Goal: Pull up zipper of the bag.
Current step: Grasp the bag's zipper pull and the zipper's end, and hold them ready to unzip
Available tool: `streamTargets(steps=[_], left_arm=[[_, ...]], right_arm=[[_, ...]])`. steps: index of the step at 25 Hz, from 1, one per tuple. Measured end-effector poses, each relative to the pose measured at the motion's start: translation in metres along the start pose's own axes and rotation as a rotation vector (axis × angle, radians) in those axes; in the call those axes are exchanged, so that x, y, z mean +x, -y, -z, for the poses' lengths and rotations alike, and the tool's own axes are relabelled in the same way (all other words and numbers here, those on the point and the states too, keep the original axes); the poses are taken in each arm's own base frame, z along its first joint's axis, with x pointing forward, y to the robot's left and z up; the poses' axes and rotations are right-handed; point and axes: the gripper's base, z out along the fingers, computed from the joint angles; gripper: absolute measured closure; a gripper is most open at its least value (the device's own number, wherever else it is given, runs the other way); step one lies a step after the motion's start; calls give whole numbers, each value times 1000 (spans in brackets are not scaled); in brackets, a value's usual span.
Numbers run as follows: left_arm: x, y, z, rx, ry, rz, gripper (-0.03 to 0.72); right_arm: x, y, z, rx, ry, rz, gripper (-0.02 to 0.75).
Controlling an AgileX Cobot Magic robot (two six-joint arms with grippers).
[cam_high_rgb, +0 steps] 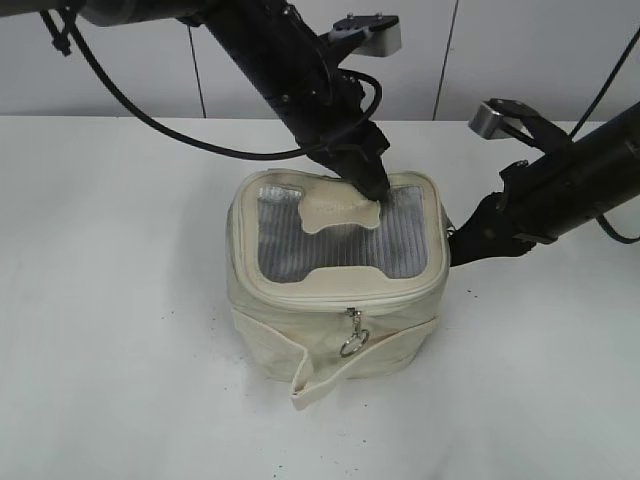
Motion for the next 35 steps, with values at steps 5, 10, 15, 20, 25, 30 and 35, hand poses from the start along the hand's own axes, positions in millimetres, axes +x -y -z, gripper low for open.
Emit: streamTargets(steps=[5,10,15,20,25,30,35], left_arm=[[0,0,0,1,1,2,646],[0,0,0,1,1,3,647],[0,0,0,1,1,13,647],[0,0,0,1,1,16,647],[0,1,0,6,-1,17,648],[0,2,0,13,-8,18,648],[2,4,-1,27,-27,16,648]], right_arm=[[1,-13,17,-11,-35,5,752],[7,-25,29,-27,-61,-14,753],[21,-45,37,-36,-93,-19,753],[37,-86,28,-60,-189,25,753],[38,-129,16,-56,-191,107,753],[25,-169,0,-68,-107,207,753],[7,-192,-17,-98,-96,266,750]])
